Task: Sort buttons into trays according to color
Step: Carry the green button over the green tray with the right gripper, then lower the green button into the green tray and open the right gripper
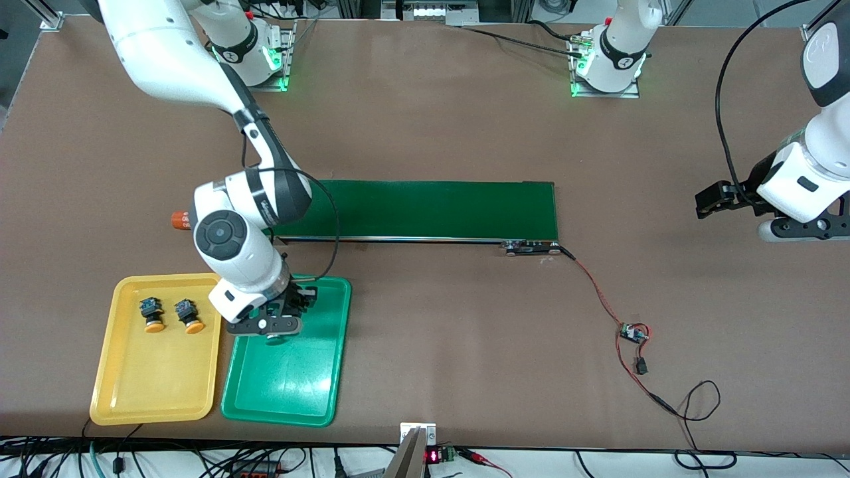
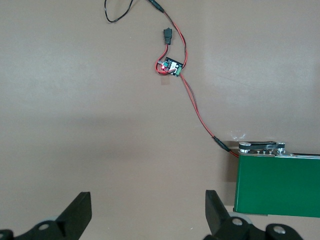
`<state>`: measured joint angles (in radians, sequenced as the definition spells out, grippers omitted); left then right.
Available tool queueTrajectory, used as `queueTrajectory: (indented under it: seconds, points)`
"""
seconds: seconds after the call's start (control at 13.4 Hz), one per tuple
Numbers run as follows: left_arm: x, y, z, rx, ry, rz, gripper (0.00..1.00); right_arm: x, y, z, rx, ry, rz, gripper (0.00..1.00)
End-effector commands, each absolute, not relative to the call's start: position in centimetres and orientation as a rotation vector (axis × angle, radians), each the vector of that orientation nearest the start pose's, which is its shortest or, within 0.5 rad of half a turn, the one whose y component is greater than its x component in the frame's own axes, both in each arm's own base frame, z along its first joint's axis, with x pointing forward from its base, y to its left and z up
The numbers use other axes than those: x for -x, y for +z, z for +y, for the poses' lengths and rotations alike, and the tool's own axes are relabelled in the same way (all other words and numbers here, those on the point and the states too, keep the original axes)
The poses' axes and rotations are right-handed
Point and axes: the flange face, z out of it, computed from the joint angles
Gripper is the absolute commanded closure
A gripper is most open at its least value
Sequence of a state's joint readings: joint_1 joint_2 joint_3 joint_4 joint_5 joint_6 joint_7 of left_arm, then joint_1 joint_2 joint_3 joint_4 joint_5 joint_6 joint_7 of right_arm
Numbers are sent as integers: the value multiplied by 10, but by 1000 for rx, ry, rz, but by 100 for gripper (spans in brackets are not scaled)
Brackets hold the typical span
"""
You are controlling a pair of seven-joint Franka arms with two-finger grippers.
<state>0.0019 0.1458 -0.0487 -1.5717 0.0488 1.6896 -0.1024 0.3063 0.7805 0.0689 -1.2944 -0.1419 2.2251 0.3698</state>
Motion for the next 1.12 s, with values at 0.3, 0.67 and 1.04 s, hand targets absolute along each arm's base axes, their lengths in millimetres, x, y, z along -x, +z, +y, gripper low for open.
queueTrajectory:
  seconds: [0.3, 0.67, 1.04]
  points:
    - [-605, 553, -18, 3077, 48, -47, 0, -724, 242, 277, 3113, -370, -135, 96]
    - [-607, 555, -20, 3080, 27, -42, 0, -724, 214, 270, 3124, -370, -133, 32]
    - [-607, 555, -20, 3083, 29, -43, 0, -724, 208, 275, 3106, -398, -146, 3]
